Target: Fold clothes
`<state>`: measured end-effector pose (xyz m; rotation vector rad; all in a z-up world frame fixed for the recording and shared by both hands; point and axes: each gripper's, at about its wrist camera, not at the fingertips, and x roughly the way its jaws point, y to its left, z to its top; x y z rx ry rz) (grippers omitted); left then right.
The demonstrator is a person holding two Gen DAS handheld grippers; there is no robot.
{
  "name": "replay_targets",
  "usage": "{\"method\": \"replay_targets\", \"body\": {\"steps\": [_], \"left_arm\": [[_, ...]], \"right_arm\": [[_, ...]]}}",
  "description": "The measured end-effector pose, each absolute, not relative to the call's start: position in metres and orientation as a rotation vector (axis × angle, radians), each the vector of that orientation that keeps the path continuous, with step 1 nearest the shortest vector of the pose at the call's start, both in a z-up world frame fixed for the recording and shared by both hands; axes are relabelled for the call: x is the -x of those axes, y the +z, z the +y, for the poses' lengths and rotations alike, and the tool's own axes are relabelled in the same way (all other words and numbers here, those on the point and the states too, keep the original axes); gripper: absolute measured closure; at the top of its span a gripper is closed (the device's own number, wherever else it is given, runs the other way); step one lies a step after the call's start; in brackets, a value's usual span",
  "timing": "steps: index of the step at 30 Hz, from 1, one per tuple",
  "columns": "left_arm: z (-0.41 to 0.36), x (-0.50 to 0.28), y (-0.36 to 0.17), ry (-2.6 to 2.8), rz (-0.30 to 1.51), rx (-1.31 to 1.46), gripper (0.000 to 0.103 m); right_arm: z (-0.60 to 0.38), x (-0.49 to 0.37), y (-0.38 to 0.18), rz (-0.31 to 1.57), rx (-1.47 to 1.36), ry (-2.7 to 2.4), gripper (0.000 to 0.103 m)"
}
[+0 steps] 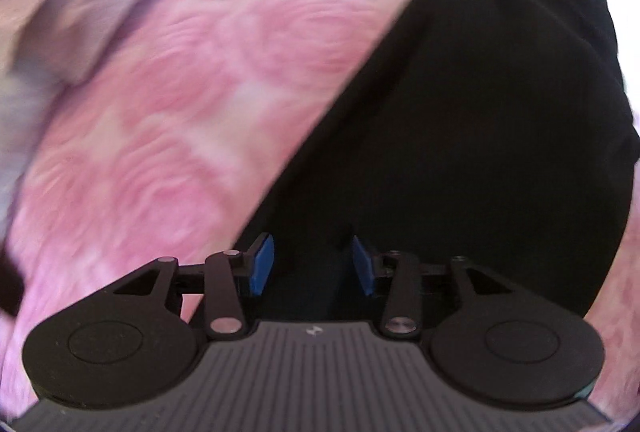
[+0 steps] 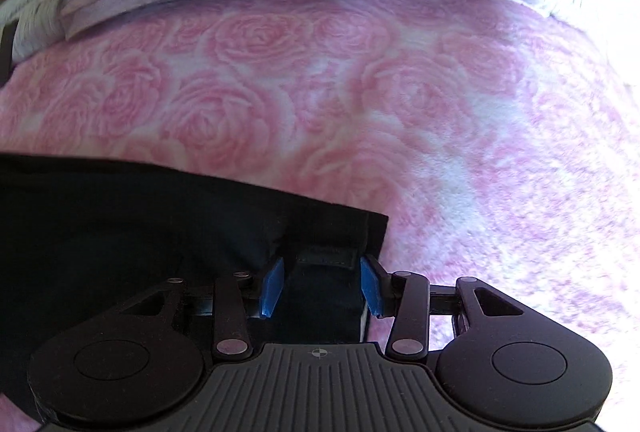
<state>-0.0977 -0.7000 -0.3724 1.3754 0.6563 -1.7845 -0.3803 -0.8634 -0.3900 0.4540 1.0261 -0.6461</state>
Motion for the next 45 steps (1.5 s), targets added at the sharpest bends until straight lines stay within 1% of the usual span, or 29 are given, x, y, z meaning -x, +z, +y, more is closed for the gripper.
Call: {"method": "replay_targets", "body": {"steps": [3,4,6,7,10,14,19,20,21,22,26,28,32,34,36,37,38,39,40,42,43,45], "left_arm": [[-0.708,0.105,-0.384,-1.823,0.701,-1.39,0.067],[-0.711,0.107,-0.386,-1.83,0.708,-1.4,0.076],[-0.714,0.11,-0.388,-1.838,0.717,-1.418,0.089],[-0.714,0.11,-0.389,-1.842,0.713,-1.426,0.094],[-0.711,0.112,-0.385,-1.853,0.676,-1.433,0.103],[-0.708,0.112,-0.375,-1.859,0.626,-1.421,0.103],[-0.709,0.115,-0.365,-1.856,0.575,-1.432,0.103],[-0.71,0.115,-0.362,-1.851,0.573,-1.425,0.103],[-0.713,0.114,-0.359,-1.844,0.575,-1.409,0.103],[-0.715,0.112,-0.355,-1.838,0.575,-1.39,0.103],[-0.73,0.112,-0.347,-1.815,0.556,-1.346,0.103],[-0.739,0.112,-0.354,-1.79,0.555,-1.339,0.103],[-0.742,0.112,-0.374,-1.731,0.623,-1.34,0.102],[-0.737,0.111,-0.374,-1.68,0.599,-1.325,0.093],[-0.728,0.102,-0.368,-1.629,0.63,-1.283,0.089],[-0.721,0.096,-0.364,-1.608,0.652,-1.265,0.089],[-0.713,0.09,-0.36,-1.59,0.674,-1.249,0.089],[-0.702,0.085,-0.355,-1.57,0.686,-1.243,0.088],[-0.687,0.08,-0.349,-1.546,0.685,-1.251,0.086],[-0.654,0.069,-0.338,-1.487,0.692,-1.27,0.084],[-0.637,0.061,-0.332,-1.457,0.7,-1.276,0.081],[-0.602,0.046,-0.323,-1.395,0.715,-1.294,0.079]], "right_arm": [[-0.869,0.387,-0.391,0.985,-0.495,-0.67,0.059],[-0.869,0.388,-0.391,0.977,-0.495,-0.678,0.059],[-0.864,0.384,-0.387,0.982,-0.433,-0.679,0.059],[-0.858,0.379,-0.383,0.989,-0.366,-0.666,0.059],[-0.84,0.36,-0.376,1.013,-0.165,-0.572,0.059],[-0.827,0.329,-0.384,1.092,0.062,-0.379,0.058],[-0.827,0.308,-0.407,1.221,0.183,-0.178,0.059],[-0.83,0.306,-0.407,1.242,0.161,-0.163,0.077],[-0.833,0.304,-0.405,1.259,0.144,-0.161,0.087],[-0.834,0.304,-0.402,1.266,0.135,-0.183,0.101],[-0.838,0.313,-0.383,1.224,0.141,-0.263,0.102],[-0.846,0.314,-0.383,1.212,0.133,-0.33,0.103],[-0.861,0.321,-0.395,1.199,0.036,-0.438,0.103],[-0.858,0.324,-0.395,1.183,0.035,-0.481,0.103],[-0.845,0.326,-0.386,1.14,0.022,-0.503,0.103],[-0.836,0.327,-0.381,1.119,0.017,-0.507,0.089],[-0.826,0.325,-0.377,1.098,0.016,-0.502,0.055],[-0.816,0.324,-0.374,1.075,0.015,-0.496,0.036],[-0.805,0.324,-0.372,1.052,0.008,-0.482,0.025],[-0.787,0.324,-0.371,1.036,-0.023,-0.446,0.026],[-0.78,0.322,-0.375,1.052,-0.035,-0.442,0.026],[-0.769,0.321,-0.382,1.083,-0.059,-0.452,0.026]]}}
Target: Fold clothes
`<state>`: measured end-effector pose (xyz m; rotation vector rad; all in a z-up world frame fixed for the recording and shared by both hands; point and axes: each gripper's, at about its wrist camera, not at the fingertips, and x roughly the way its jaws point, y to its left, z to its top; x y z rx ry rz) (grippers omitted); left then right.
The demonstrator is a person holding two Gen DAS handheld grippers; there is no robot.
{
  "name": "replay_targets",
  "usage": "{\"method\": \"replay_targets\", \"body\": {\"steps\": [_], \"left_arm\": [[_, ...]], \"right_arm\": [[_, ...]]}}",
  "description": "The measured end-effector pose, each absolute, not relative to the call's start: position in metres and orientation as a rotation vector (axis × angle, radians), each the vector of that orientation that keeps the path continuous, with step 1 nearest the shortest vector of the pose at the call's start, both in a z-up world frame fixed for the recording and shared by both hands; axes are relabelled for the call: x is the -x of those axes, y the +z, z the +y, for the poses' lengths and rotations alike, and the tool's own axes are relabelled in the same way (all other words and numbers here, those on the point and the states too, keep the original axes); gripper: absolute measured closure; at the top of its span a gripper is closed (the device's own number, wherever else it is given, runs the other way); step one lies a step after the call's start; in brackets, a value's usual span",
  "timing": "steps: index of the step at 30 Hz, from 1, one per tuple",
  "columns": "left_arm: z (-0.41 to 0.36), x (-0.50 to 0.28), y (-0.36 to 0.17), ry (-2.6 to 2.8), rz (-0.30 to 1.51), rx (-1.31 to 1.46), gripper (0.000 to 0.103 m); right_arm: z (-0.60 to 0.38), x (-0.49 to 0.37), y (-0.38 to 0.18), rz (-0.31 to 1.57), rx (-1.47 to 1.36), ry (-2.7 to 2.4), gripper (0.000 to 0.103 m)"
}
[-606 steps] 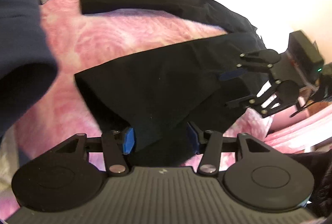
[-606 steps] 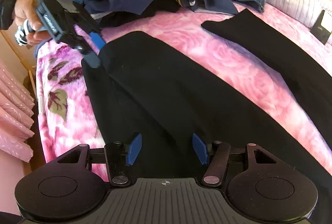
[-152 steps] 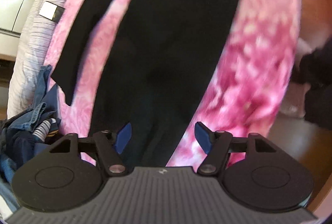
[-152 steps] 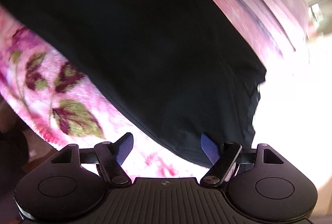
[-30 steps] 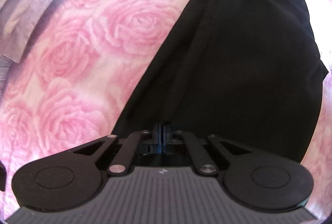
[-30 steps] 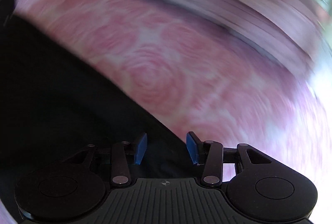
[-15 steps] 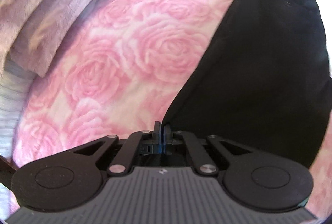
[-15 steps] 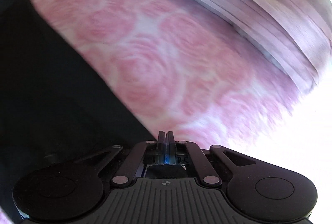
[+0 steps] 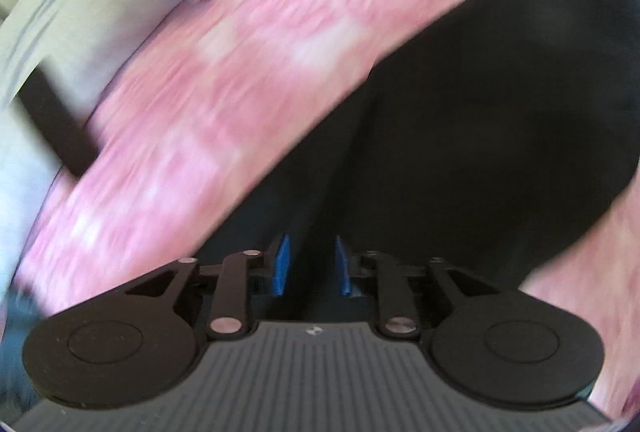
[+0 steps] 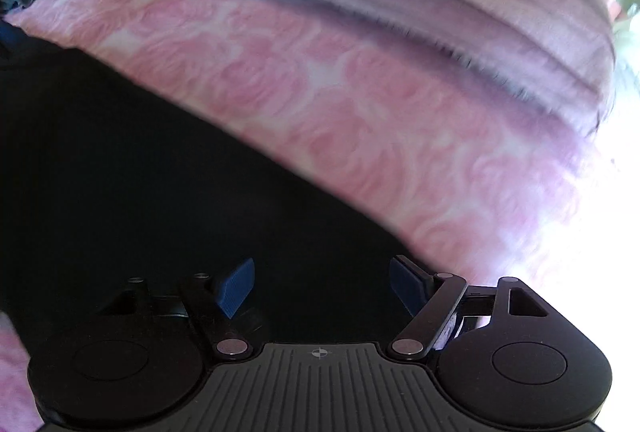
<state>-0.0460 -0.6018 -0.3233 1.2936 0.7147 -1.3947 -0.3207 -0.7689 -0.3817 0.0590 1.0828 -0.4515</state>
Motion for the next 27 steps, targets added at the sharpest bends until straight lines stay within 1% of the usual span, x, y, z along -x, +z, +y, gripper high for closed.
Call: {"method": "replay_targets", "body": {"steps": [2,5,11,16,19,21,22,23,24,25,27], "left_arm": [[-0.566,0.029,-0.319,-1.329,0.728,-1.32,0.079],[-0.519,-0.002,-0.319,-1.224,0.752,-1.326,0.076],[-0.452,-0.074,-0.325,-1.092,0.766,-1.262,0.065],[-0.434,-0.14,-0.337,-1.136,0.716,-1.164,0.061],[-0.434,-0.164,-0.346,-1.217,0.662,-1.157,0.06],[-0.438,-0.174,-0.353,-1.307,0.651,-1.157,0.057],[-0.44,-0.175,-0.357,-1.341,0.633,-1.182,0.058],[-0.442,-0.177,-0.362,-1.376,0.615,-1.207,0.06],[-0.446,-0.179,-0.365,-1.41,0.617,-1.22,0.075],[-0.45,-0.184,-0.365,-1.429,0.626,-1.227,0.094],[-0.458,-0.199,-0.354,-1.409,0.582,-1.214,0.096]], "right_arm": [[-0.758,0.319,-0.386,1.119,-0.072,-0.497,0.026],[-0.738,0.314,-0.376,1.099,-0.096,-0.539,0.026],[-0.666,0.262,-0.358,1.075,-0.088,-0.452,0.026],[-0.585,0.193,-0.341,1.049,-0.048,-0.405,0.026],[-0.537,0.144,-0.338,1.041,-0.084,-0.383,0.026],[-0.506,0.106,-0.343,1.049,-0.077,-0.343,0.026],[-0.49,0.087,-0.346,1.054,-0.07,-0.321,0.026],[-0.475,0.068,-0.349,1.056,-0.064,-0.295,0.026],[-0.463,0.051,-0.351,1.053,-0.059,-0.264,0.026],[-0.454,0.038,-0.352,1.047,-0.047,-0.242,0.026],[-0.438,0.015,-0.356,1.042,-0.018,-0.22,0.026]]}}
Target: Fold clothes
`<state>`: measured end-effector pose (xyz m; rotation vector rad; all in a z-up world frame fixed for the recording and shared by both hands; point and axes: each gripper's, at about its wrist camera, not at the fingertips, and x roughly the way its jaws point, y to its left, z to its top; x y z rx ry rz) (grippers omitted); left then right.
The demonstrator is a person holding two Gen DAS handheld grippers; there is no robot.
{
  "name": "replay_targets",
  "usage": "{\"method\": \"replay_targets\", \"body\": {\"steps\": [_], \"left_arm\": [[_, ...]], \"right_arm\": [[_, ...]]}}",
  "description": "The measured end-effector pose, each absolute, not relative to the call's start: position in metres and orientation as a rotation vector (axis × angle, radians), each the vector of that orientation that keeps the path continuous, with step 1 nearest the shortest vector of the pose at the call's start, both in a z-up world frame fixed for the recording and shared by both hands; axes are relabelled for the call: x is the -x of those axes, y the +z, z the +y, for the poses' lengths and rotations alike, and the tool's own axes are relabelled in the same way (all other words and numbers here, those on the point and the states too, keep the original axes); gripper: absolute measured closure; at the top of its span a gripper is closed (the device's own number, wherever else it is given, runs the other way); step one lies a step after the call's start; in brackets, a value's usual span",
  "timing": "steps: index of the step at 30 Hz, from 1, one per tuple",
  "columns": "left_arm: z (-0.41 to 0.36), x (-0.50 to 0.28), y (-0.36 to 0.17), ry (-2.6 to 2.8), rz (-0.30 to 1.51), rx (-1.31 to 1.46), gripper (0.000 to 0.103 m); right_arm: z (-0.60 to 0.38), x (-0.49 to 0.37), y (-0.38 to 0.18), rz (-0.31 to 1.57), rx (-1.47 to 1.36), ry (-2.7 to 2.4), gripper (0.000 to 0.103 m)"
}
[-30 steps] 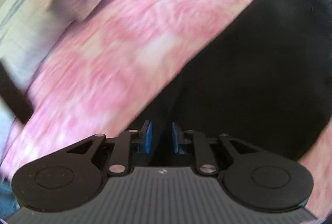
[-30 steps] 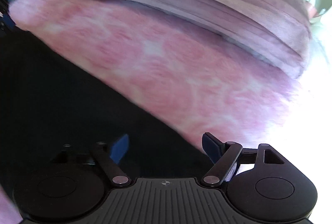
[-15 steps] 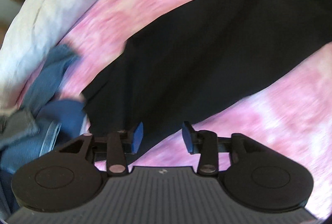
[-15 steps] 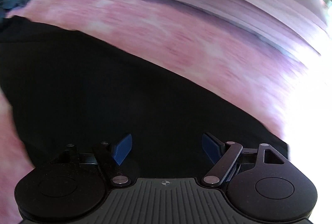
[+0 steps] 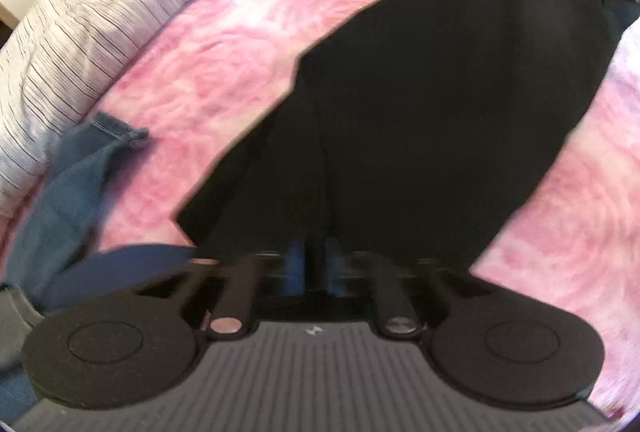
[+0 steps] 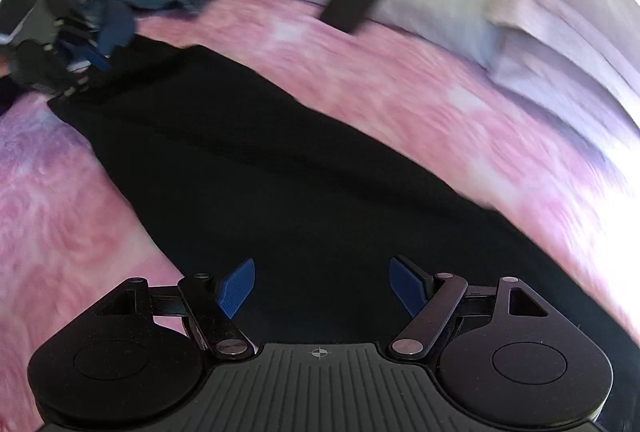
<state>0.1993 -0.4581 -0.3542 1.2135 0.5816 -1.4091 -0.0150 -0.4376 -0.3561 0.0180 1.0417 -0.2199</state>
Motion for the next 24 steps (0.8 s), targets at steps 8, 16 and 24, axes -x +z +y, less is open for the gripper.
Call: {"method": "replay_targets", "body": {"steps": [8,16,24], "left_arm": [[-0.479,-0.271,-0.303,-1.236,0.494,-1.06,0.062],[-0.4,-0.193,-0.33,-1.497,0.337,-1.406,0.059],[-0.374,-0.156,-0.39,-1.509,0.207,-1.601,0.06]], "right_arm": [[-0.411,-0.022,-0.357,1.031,-0.025,-0.179,0.026],[-0.374,-0.032,-0.375,1.053,0.01,-0.077,0.026],[-0.354,-0.015,-0.398,1.109,0.14,-0.088,0.026]]}}
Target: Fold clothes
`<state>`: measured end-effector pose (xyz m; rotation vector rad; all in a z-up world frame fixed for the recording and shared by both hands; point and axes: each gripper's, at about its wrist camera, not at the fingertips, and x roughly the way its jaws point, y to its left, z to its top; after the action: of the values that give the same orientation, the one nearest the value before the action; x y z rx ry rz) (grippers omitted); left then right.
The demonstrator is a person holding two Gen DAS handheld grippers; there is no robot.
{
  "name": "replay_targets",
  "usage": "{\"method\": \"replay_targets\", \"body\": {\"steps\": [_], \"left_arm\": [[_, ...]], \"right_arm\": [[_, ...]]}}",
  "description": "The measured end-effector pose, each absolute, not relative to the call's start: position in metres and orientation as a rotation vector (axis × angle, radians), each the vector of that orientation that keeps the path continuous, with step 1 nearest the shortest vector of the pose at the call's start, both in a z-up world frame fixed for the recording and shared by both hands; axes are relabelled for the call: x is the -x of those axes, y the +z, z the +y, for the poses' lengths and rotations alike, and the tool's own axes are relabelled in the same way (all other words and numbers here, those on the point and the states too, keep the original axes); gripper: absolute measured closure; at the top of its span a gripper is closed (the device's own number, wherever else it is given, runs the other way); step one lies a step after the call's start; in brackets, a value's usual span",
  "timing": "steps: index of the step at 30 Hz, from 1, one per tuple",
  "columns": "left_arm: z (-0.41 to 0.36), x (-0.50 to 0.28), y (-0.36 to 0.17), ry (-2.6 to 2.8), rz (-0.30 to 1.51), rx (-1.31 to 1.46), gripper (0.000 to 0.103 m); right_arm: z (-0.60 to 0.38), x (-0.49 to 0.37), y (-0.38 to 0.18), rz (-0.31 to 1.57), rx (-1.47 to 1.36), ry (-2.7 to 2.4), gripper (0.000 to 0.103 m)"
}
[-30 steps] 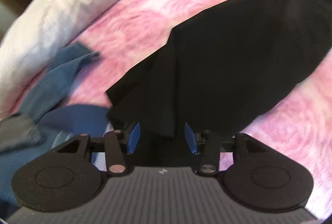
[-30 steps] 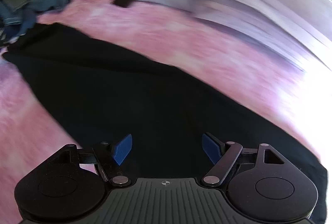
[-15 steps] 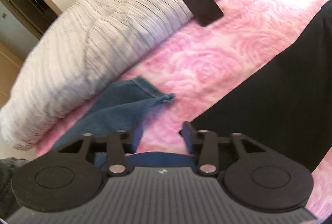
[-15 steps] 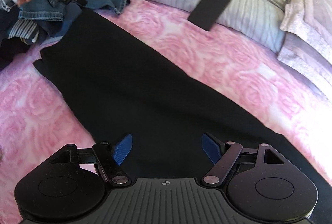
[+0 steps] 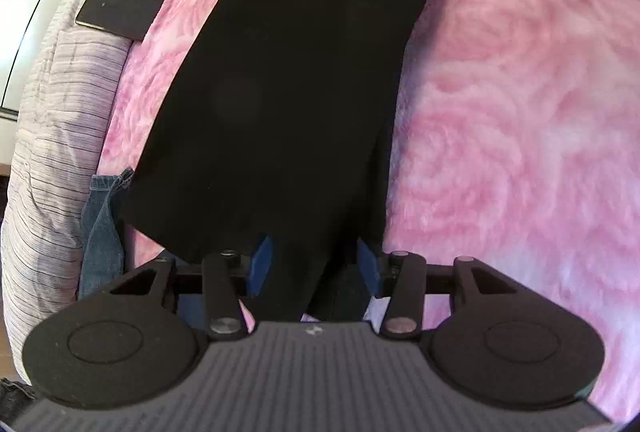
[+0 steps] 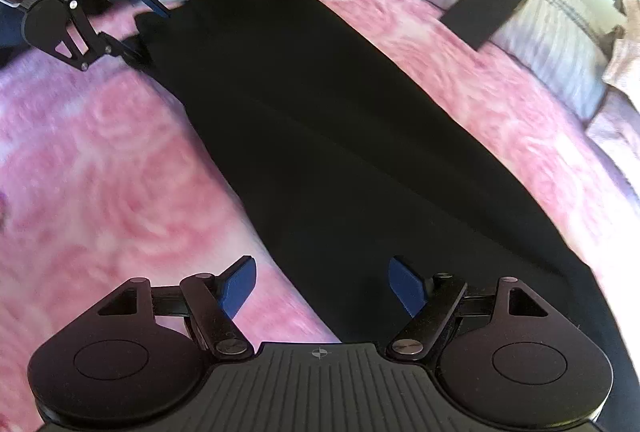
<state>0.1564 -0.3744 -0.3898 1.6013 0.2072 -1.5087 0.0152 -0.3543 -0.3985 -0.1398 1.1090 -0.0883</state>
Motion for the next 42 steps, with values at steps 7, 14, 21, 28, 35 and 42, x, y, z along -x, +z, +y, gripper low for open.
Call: {"method": "replay_targets", "body": {"steps": [7,14,21,28,35,42], "left_arm": [[-0.385,-0.16,-0.366,-1.543,0.33,-1.49,0.101],[-0.393,-0.163,-0.343,-1.553,0.341,-1.452,0.101],[-0.386,-0.142,-0.357,-1.578,0.313,-1.505,0.102],[-0.381,-0.14,-0.374,-1.524,0.332,-1.549,0.097],[-0.371,-0.103,-0.346,-1.528,0.284,-1.557,0.086],[-0.397,0.015,-0.337,-1.792,0.032,-1.462,0.067]], "right_arm": [[-0.351,-0.006,-0.405,1.127,0.173,-0.13,0.048],[-0.357,0.001,-0.406,1.142,0.217,-0.106,0.1],[-0.37,0.016,-0.379,1.094,0.243,-0.211,0.102],[-0.375,0.022,-0.391,1.096,0.125,-0.265,0.101],[-0.38,0.102,-0.363,1.03,-0.111,-0.563,0.036],[-0.432,0.214,-0.358,0.98,-0.342,-0.969,0.035]]}}
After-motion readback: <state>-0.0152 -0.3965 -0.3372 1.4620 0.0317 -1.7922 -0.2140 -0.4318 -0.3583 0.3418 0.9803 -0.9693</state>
